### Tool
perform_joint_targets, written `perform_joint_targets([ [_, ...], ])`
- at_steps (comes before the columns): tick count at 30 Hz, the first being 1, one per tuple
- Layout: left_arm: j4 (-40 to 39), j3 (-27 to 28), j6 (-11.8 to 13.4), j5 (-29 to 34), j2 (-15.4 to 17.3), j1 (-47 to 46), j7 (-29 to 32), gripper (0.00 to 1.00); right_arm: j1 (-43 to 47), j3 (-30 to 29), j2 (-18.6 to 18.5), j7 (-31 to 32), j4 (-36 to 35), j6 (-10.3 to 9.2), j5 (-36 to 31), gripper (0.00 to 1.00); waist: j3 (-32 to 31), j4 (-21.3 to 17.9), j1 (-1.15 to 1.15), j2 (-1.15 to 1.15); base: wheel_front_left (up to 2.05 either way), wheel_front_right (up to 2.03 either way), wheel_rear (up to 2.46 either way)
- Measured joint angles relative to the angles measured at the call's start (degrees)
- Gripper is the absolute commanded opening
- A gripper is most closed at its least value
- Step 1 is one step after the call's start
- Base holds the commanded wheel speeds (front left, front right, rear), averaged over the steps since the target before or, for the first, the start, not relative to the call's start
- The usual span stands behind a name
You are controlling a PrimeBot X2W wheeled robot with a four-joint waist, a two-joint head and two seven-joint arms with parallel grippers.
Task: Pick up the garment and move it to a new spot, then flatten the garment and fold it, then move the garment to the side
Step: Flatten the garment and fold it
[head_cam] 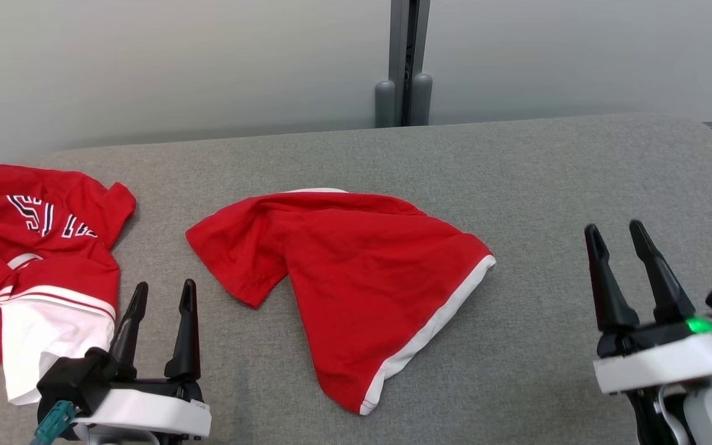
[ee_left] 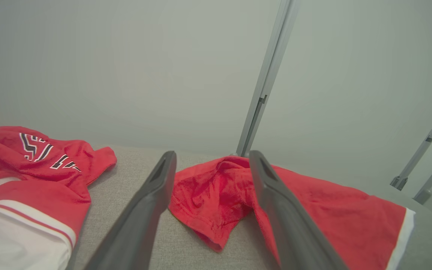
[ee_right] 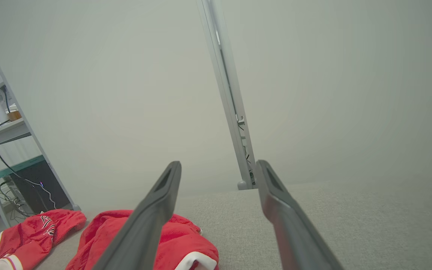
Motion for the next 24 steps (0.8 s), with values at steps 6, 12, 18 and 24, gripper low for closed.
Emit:
perform_joint_targets([
  [6, 0.3, -0.2, -0.1, 0.0, 0.0, 0.2, 0.0, 1.00, 6.9, -5.3, 5.2, 0.0, -5.6, 0.00, -6.9, 1.00, 0.3, -0.2, 0.00, 0.00, 0.00, 0.00, 0.00],
  [12, 0.5, -0.2, -0.1, 0.0, 0.0, 0.4, 0.0, 1.00, 8.4, -6.4, 6.9, 0.0, -6.4, 0.00, -9.2, 1.00, 0.2, -0.3, 0.00, 0.00, 0.00, 0.00, 0.00],
  [18, 1.1, -0.8, -0.1, -0.1, 0.0, 0.4, 0.0, 1.00, 8.4, -6.6, 7.2, 0.0, -5.8, 0.00, -9.3, 1.00, -0.3, -0.1, 0.00, 0.00, 0.00, 0.00, 0.00],
  [24, 1.4, -1.2, -0.2, -0.1, 0.0, 0.4, 0.0, 1.00, 8.3, -6.4, 7.2, 0.0, -5.6, 0.00, -9.3, 1.00, -0.8, 0.1, 0.00, 0.00, 0.00, 0.00, 0.00],
])
